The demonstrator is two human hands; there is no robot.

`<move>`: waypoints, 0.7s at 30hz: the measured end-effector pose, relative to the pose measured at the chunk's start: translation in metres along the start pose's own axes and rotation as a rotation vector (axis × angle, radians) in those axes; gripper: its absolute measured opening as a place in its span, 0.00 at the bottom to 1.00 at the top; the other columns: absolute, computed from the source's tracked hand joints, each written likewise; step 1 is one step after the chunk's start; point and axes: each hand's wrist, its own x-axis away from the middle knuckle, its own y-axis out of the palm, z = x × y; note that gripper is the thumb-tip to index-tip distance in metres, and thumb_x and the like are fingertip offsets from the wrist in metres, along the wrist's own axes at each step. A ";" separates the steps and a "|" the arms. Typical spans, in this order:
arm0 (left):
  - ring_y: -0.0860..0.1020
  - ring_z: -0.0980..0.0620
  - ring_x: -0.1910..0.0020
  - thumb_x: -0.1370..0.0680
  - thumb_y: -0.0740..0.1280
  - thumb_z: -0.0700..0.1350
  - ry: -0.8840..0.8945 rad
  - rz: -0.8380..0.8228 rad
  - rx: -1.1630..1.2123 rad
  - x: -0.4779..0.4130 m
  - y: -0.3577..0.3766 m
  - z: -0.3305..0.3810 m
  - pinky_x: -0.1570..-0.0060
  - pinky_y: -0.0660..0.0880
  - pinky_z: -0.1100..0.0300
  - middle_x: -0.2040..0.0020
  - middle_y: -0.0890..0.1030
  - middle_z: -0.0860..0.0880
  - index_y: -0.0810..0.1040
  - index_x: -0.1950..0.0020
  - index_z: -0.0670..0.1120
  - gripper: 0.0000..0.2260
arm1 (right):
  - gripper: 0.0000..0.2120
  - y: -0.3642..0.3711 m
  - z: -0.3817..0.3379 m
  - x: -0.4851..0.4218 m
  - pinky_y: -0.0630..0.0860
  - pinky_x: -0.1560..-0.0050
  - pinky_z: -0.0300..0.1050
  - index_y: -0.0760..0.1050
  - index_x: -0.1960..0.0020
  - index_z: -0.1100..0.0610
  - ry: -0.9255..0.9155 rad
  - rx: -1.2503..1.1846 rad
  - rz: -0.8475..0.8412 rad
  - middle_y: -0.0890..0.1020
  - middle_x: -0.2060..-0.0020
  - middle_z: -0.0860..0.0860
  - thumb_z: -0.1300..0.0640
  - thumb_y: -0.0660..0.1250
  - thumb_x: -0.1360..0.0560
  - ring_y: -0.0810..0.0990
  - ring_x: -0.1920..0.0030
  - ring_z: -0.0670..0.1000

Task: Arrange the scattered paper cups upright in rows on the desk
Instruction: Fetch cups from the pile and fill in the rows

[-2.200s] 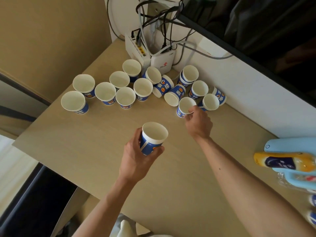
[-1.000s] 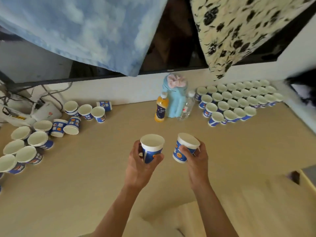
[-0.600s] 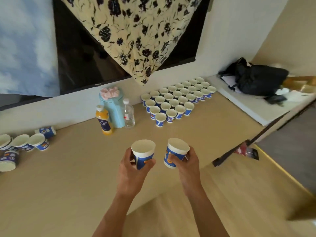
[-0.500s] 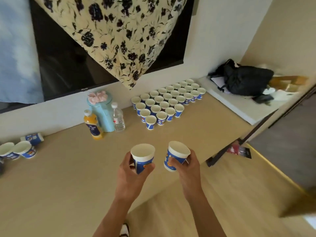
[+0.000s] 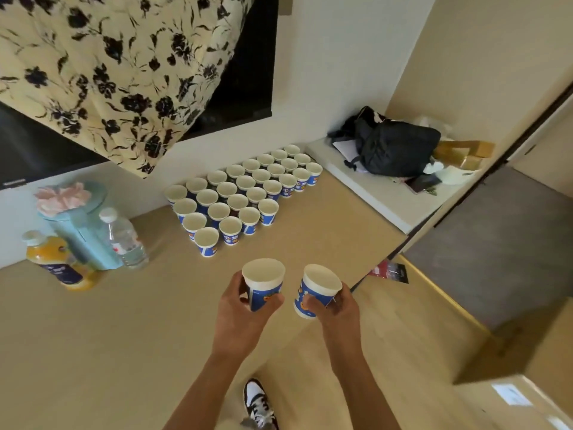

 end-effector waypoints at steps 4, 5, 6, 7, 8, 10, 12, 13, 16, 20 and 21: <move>0.81 0.55 0.53 0.30 0.79 0.42 -0.055 0.030 0.052 -0.048 0.032 0.000 0.54 0.76 0.63 0.52 0.84 0.57 0.79 0.44 0.54 0.19 | 0.29 -0.008 -0.011 -0.055 0.81 0.53 0.39 0.78 0.36 0.56 0.032 0.089 -0.032 0.86 0.46 0.51 0.60 0.78 0.37 0.85 0.47 0.50; 0.81 0.56 0.54 0.30 0.79 0.42 -0.058 0.037 0.066 -0.058 0.039 0.003 0.54 0.76 0.64 0.52 0.84 0.57 0.79 0.43 0.53 0.19 | 0.28 -0.010 -0.013 -0.069 0.81 0.52 0.40 0.78 0.36 0.55 0.039 0.103 -0.027 0.86 0.46 0.50 0.60 0.78 0.36 0.85 0.47 0.50; 0.81 0.57 0.54 0.30 0.79 0.42 -0.058 0.047 0.078 -0.070 0.046 0.006 0.55 0.76 0.67 0.52 0.84 0.57 0.79 0.43 0.53 0.19 | 0.28 -0.011 -0.016 -0.085 0.81 0.51 0.42 0.78 0.36 0.54 0.040 0.117 -0.022 0.86 0.46 0.49 0.59 0.78 0.36 0.85 0.47 0.50; 0.81 0.58 0.55 0.30 0.79 0.42 -0.063 0.053 0.085 -0.080 0.052 0.008 0.56 0.75 0.68 0.53 0.84 0.57 0.79 0.43 0.52 0.19 | 0.28 -0.011 -0.018 -0.099 0.81 0.48 0.44 0.78 0.36 0.53 0.044 0.125 -0.024 0.86 0.46 0.49 0.58 0.78 0.36 0.85 0.47 0.49; 0.80 0.58 0.56 0.30 0.79 0.41 -0.070 0.057 0.093 -0.090 0.056 0.010 0.57 0.75 0.70 0.53 0.84 0.56 0.79 0.44 0.52 0.18 | 0.29 -0.010 -0.020 -0.113 0.80 0.47 0.46 0.78 0.36 0.53 0.052 0.135 -0.029 0.86 0.46 0.48 0.58 0.79 0.36 0.85 0.47 0.49; 0.80 0.56 0.56 0.30 0.79 0.41 -0.077 0.068 0.096 -0.108 0.061 0.013 0.57 0.74 0.70 0.54 0.84 0.56 0.79 0.45 0.52 0.17 | 0.26 -0.005 -0.021 -0.135 0.80 0.45 0.47 0.78 0.36 0.54 0.058 0.157 -0.051 0.86 0.46 0.48 0.63 0.80 0.32 0.85 0.48 0.47; 0.80 0.57 0.56 0.30 0.79 0.41 -0.083 0.092 0.080 -0.123 0.064 0.016 0.57 0.74 0.71 0.55 0.84 0.57 0.79 0.46 0.53 0.17 | 0.24 0.000 -0.020 -0.157 0.80 0.47 0.45 0.78 0.36 0.55 0.067 0.162 -0.073 0.86 0.46 0.49 0.66 0.77 0.29 0.85 0.49 0.47; 0.80 0.57 0.56 0.30 0.79 0.41 -0.084 0.107 0.072 -0.129 0.065 0.017 0.57 0.74 0.71 0.55 0.84 0.57 0.79 0.46 0.53 0.17 | 0.24 0.004 -0.020 -0.168 0.79 0.48 0.44 0.78 0.36 0.55 0.073 0.159 -0.087 0.86 0.46 0.50 0.67 0.77 0.29 0.85 0.49 0.48; 0.80 0.58 0.57 0.30 0.79 0.40 -0.089 0.149 0.064 -0.147 0.070 0.019 0.57 0.74 0.70 0.55 0.83 0.57 0.79 0.45 0.54 0.19 | 0.28 0.021 -0.018 -0.203 0.80 0.52 0.39 0.78 0.36 0.57 0.090 0.140 -0.135 0.85 0.44 0.52 0.63 0.80 0.35 0.85 0.47 0.50; 0.79 0.57 0.58 0.30 0.80 0.41 -0.113 0.244 0.071 -0.167 0.084 0.018 0.58 0.74 0.70 0.55 0.83 0.57 0.78 0.44 0.53 0.19 | 0.32 0.046 -0.011 -0.250 0.79 0.52 0.37 0.76 0.35 0.61 0.115 0.134 -0.228 0.84 0.44 0.53 0.60 0.77 0.39 0.84 0.49 0.45; 0.79 0.57 0.57 0.31 0.80 0.43 -0.116 0.272 0.075 -0.172 0.089 0.019 0.58 0.74 0.70 0.54 0.83 0.58 0.78 0.44 0.54 0.19 | 0.33 0.050 -0.009 -0.263 0.80 0.52 0.37 0.76 0.35 0.61 0.124 0.129 -0.256 0.84 0.44 0.52 0.59 0.78 0.40 0.84 0.48 0.45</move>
